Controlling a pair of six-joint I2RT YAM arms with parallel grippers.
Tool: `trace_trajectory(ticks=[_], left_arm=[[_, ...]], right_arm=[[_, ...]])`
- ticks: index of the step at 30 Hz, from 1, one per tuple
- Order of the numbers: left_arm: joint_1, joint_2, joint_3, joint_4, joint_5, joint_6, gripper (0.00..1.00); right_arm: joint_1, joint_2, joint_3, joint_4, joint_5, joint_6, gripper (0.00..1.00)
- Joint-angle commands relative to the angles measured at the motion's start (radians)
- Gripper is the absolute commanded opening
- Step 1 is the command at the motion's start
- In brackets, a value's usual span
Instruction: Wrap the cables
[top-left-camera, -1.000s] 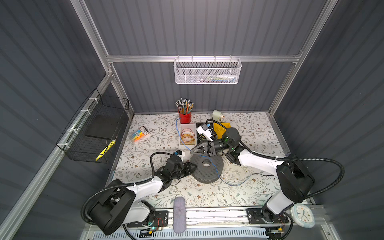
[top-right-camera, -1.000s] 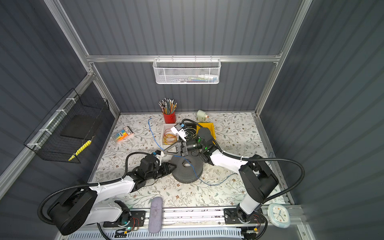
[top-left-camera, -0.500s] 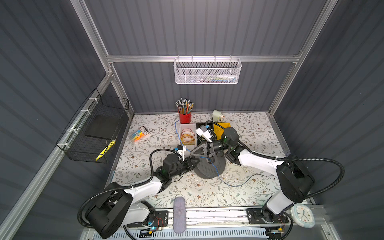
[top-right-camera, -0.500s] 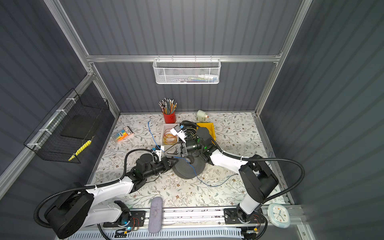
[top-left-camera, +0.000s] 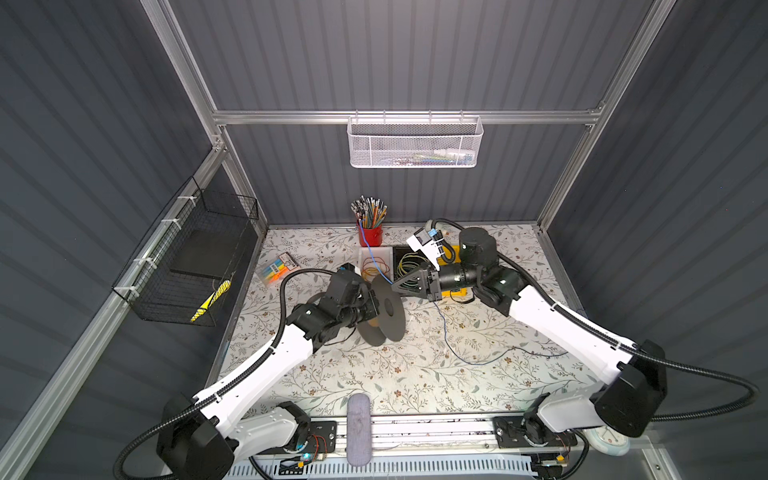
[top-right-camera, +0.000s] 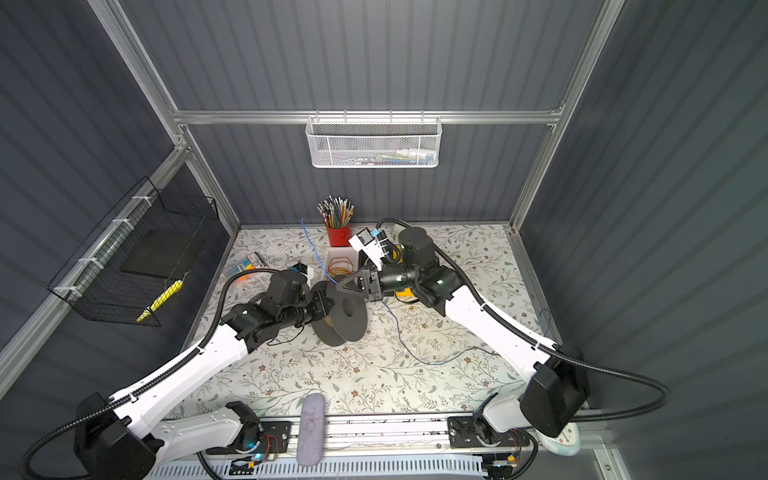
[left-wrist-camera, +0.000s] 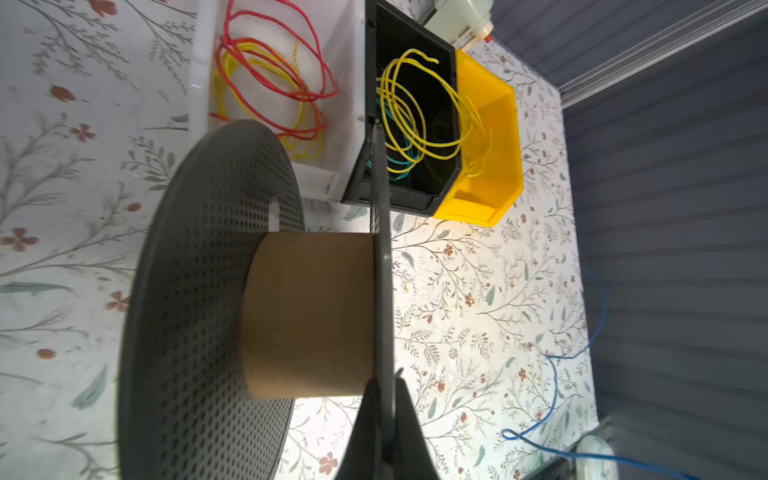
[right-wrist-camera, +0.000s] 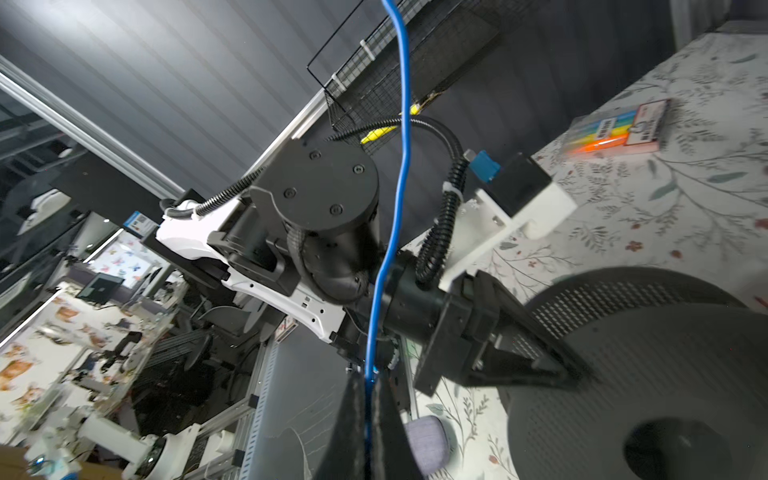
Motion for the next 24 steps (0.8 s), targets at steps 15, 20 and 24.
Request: trace_trajectory(ticks=[15, 20, 24], left_arm=[[-0.170, 0.335, 0.386, -0.343, -0.212, 0.008, 0.00], [-0.191, 0.362, 0.398, -0.325, -0.207, -0.021, 0.07], [-0.201, 0.362, 0.392, -0.314, -0.190, -0.036, 0.25]], right_arm=[[-0.110, -0.080, -0.229, -0.118, 0.091, -0.071, 0.00], [-0.130, -0.116, -0.252, -0.162, 0.107, -0.088, 0.00], [-0.130, -0.125, -0.279, -0.152, 0.102, -0.082, 0.00]])
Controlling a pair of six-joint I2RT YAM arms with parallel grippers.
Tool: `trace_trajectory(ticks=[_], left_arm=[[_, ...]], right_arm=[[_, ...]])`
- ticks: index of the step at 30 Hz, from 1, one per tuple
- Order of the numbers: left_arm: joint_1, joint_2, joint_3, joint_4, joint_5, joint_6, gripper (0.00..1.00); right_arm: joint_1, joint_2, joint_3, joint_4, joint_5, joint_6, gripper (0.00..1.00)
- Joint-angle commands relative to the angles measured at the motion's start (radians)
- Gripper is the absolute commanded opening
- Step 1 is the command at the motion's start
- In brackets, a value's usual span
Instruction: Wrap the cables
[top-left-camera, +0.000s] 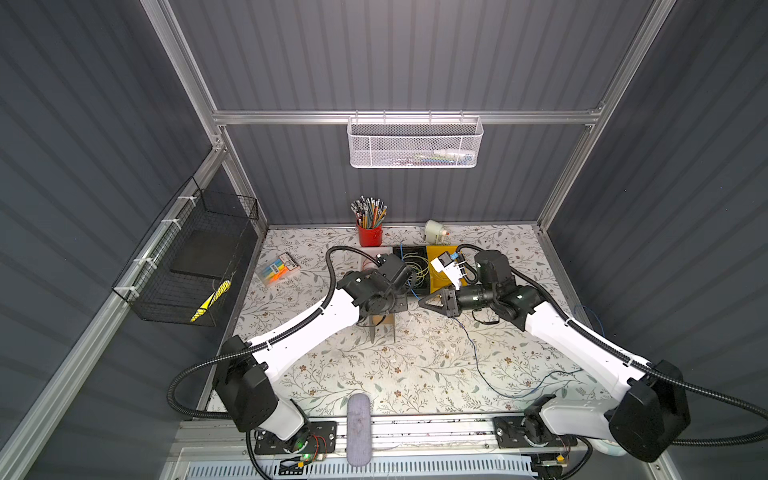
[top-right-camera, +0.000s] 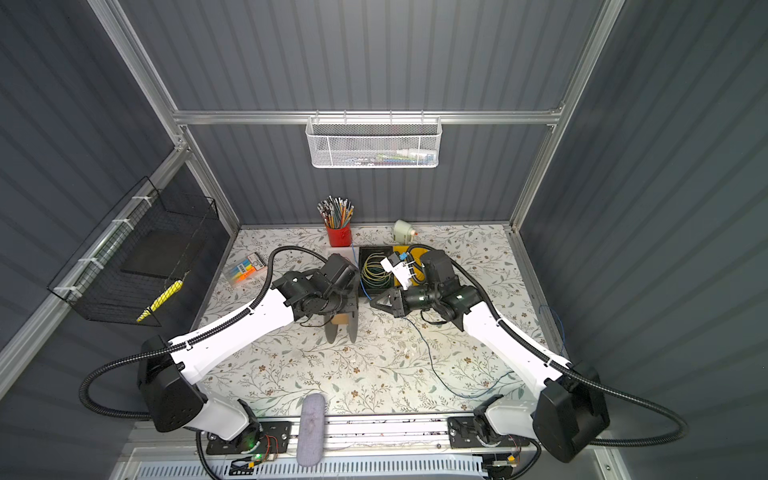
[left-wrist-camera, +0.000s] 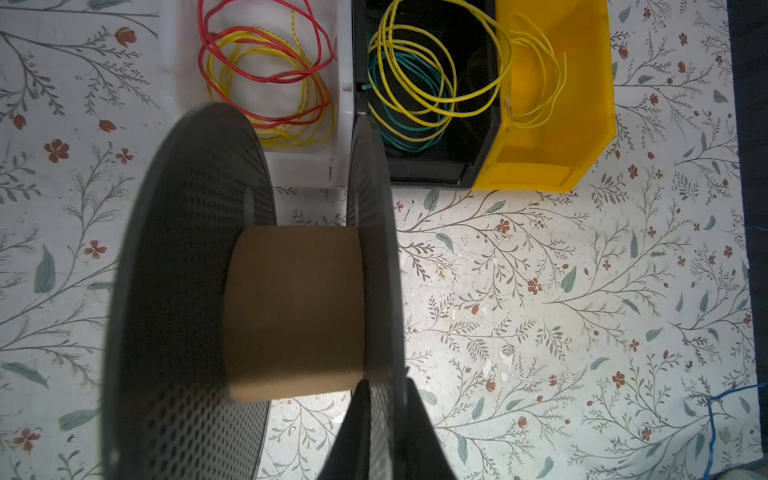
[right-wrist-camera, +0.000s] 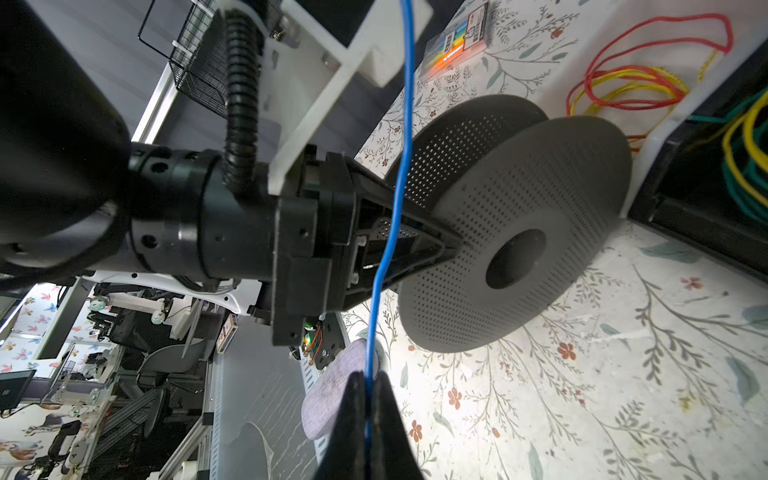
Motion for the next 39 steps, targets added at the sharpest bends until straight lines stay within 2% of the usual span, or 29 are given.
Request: trace_trajectory(ticks=[1, 3, 7, 9, 11, 16, 20, 23, 30, 35, 39], left_arm=[[-0.010, 0.011, 0.005, -0.012, 0.020, -0.037, 0.25], [-0.009, 0.000, -0.003, -0.015, 0.012, -0.054, 0.28], [-0.010, -0.016, 0.007, -0.016, 0.020, -0.058, 0.44], [-0.010, -0.024, 0.017, -0.031, 0.024, -0.049, 0.48], [-0.009, -0.034, 0.081, -0.082, 0.025, -0.036, 0.54], [-0.008, -0.079, 0.165, -0.315, 0.005, -0.017, 0.56], [0.019, -0.184, 0.157, -0.381, -0.012, -0.019, 0.58], [0.068, -0.239, 0.142, -0.387, -0.002, -0.010, 0.58], [0.111, -0.253, 0.113, -0.341, -0.025, 0.040, 0.57], [0.130, -0.247, 0.098, -0.297, -0.046, 0.094, 0.58], [0.130, -0.254, 0.064, -0.252, -0.047, 0.123, 0.59]], right_arm=[[-0.004, -0.011, -0.027, 0.005, -0.008, 0.009, 0.00], [-0.003, -0.011, -0.038, 0.028, -0.021, 0.031, 0.00], [-0.002, -0.011, -0.045, 0.036, -0.030, 0.055, 0.00], [-0.002, -0.010, -0.047, 0.029, -0.027, 0.063, 0.00], [0.001, -0.011, -0.051, 0.032, -0.036, 0.078, 0.00], [0.034, -0.024, -0.057, -0.002, -0.028, 0.107, 0.00], [0.065, -0.047, -0.091, 0.011, -0.022, 0.178, 0.00], [0.097, -0.059, -0.108, 0.019, -0.013, 0.230, 0.00], [0.188, -0.038, -0.136, 0.064, 0.029, 0.376, 0.00], [0.197, -0.039, -0.237, 0.200, 0.061, 0.532, 0.00], [0.198, -0.034, -0.275, 0.259, 0.059, 0.588, 0.00]])
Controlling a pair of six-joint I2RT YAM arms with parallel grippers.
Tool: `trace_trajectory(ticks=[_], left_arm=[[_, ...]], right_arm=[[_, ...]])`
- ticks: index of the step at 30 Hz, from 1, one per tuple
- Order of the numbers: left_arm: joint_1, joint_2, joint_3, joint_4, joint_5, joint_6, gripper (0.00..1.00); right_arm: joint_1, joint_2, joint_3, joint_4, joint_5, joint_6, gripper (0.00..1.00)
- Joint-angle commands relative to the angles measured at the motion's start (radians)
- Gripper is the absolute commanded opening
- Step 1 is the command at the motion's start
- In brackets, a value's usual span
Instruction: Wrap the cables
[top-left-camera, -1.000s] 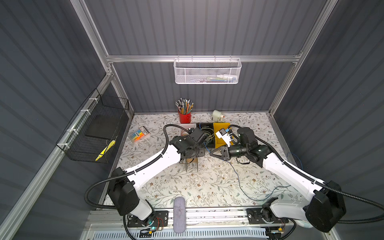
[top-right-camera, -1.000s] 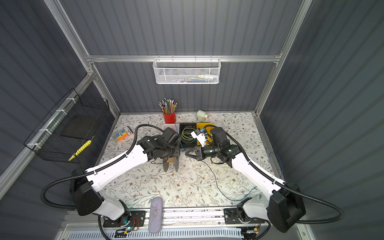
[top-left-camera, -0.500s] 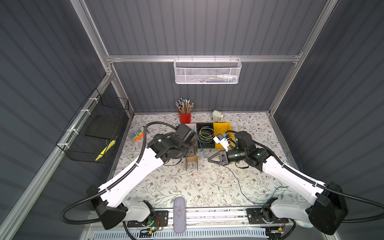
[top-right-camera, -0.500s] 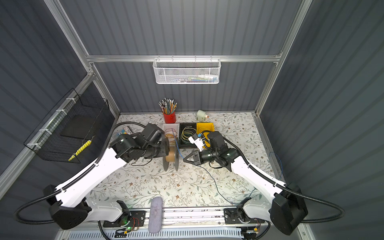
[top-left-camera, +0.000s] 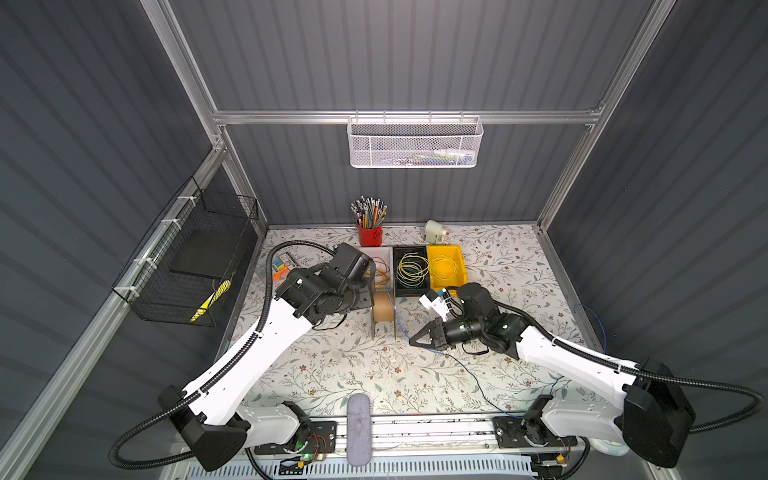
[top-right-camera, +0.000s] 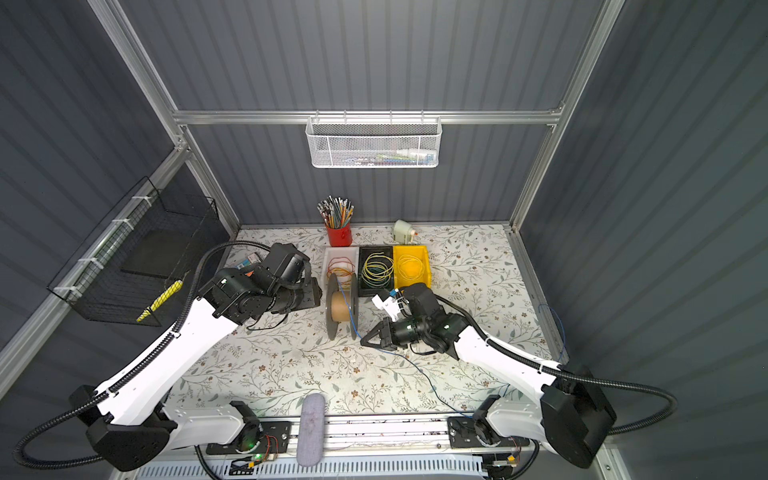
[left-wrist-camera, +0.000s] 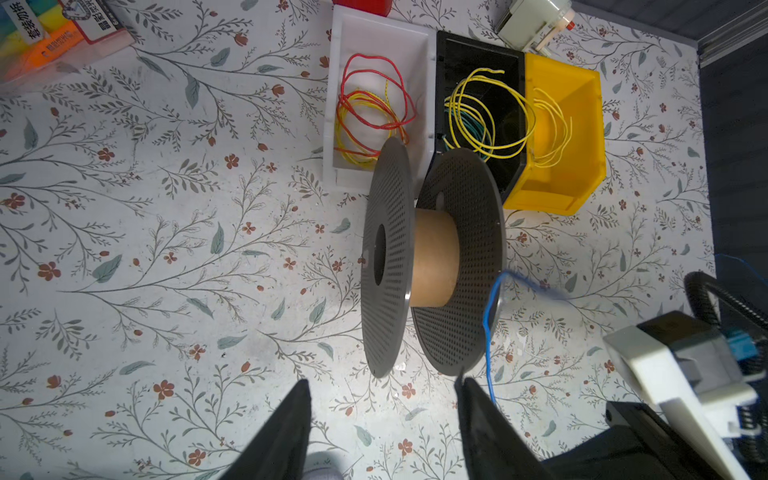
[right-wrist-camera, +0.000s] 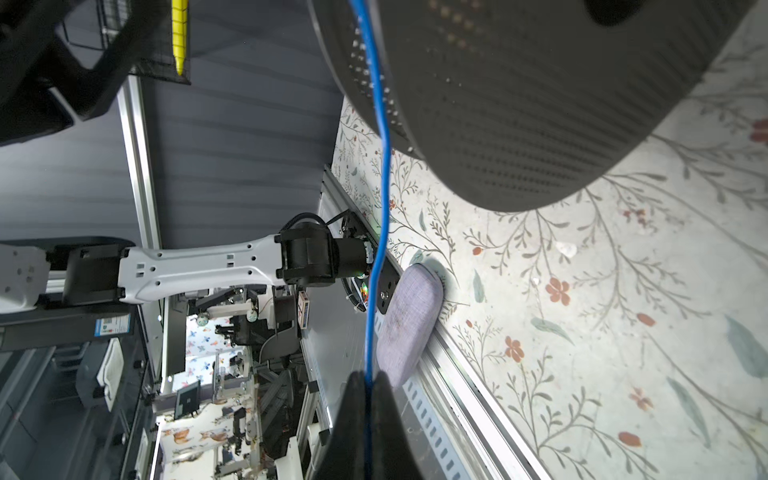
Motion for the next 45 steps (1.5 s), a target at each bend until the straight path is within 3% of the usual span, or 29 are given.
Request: trace_trajectory(ticks=[1, 7, 19, 35, 45], left_arm=[[0.006, -0.011, -0.040, 0.052, -0.014, 0.059, 0.60], [0.009, -0.049, -0.123, 0.144, -0.007, 0.100, 0.64], [0.021, -0.081, -0.140, 0.170, -0.001, 0.135, 0.68], [0.022, -0.003, -0.238, 0.348, 0.129, 0.178, 0.70], [0.021, 0.030, -0.309, 0.448, 0.101, 0.167, 0.64]], right_arm=[[0.003, 0.013, -0.007, 0.092, 0.002, 0.089, 0.00], [0.004, 0.105, -0.006, 0.208, -0.078, 0.167, 0.00], [0.019, 0.075, -0.074, 0.285, -0.027, 0.294, 0.00], [0.053, 0.063, -0.026, 0.151, 0.038, 0.303, 0.00], [0.065, 0.122, 0.004, 0.160, 0.012, 0.304, 0.00]])
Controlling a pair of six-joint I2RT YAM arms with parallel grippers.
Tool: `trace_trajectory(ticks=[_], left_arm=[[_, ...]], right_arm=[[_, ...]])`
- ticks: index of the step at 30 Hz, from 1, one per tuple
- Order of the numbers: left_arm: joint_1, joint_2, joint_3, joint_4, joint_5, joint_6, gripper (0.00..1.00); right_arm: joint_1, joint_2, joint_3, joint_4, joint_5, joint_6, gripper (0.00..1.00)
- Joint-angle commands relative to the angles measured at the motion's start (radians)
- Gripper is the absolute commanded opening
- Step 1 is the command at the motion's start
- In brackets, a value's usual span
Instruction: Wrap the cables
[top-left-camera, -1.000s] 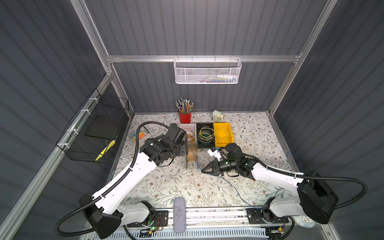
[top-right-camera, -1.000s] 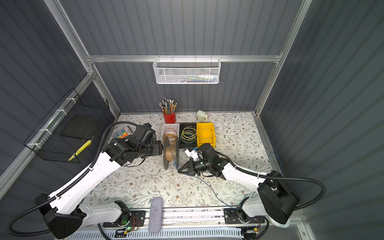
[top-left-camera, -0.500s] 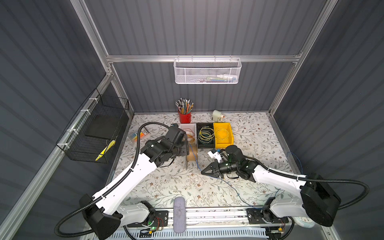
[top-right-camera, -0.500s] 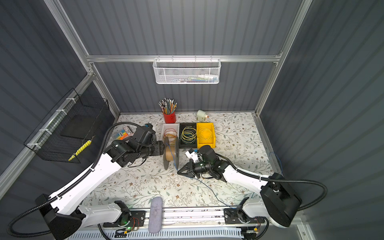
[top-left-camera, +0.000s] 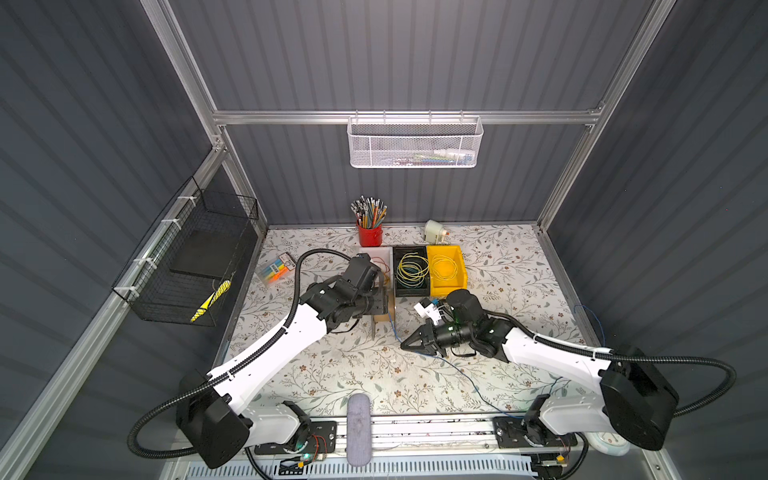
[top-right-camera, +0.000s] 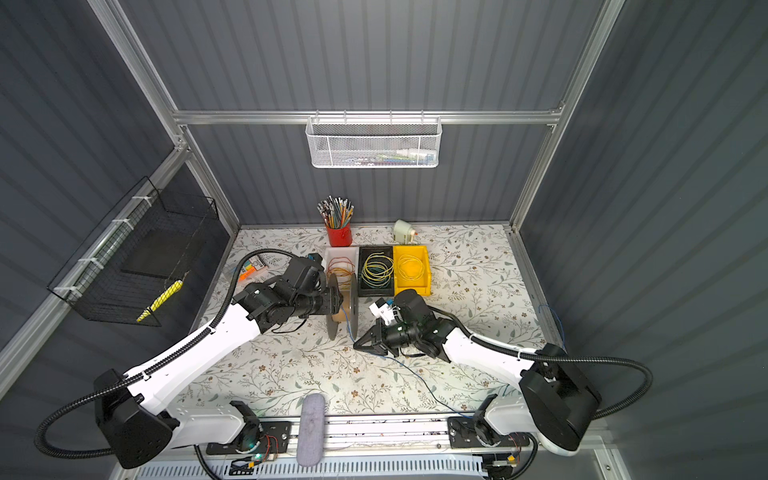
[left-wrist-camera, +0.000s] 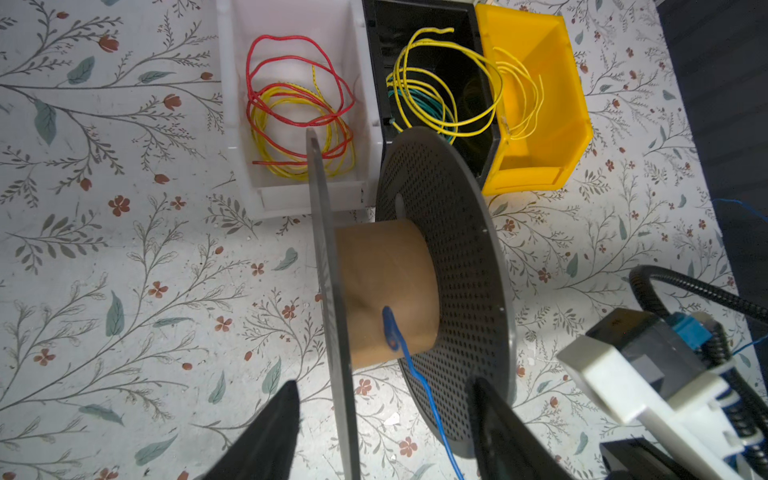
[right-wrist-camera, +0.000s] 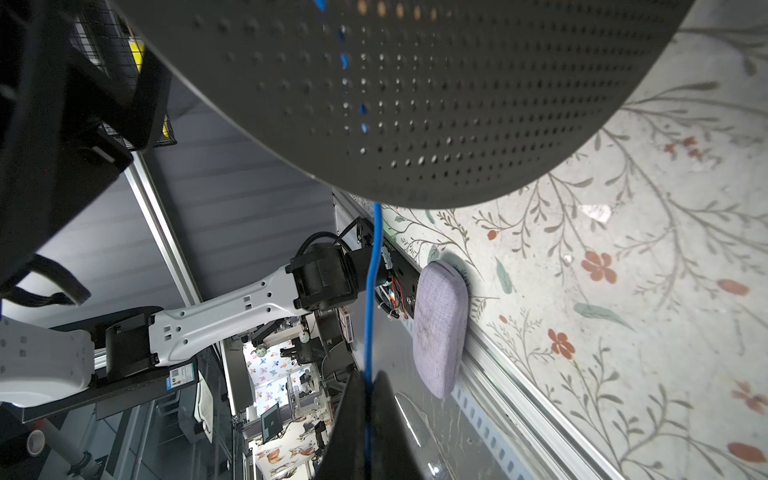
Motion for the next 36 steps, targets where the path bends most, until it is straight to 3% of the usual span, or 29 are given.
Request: trace_trajectory(ticks=[1, 36], left_arm=[[0.005, 0.015, -0.017, 0.051, -0.020, 0.009, 0.63], [0.005, 0.123, 0.003, 0.044, -0.106, 0.038, 0.10]], right_arm=[[0.008, 0.013, 0.031, -0.012, -0.010, 0.007, 0.00], [0.021, 0.039, -0.004, 0.051, -0.048, 0.007, 0.00]])
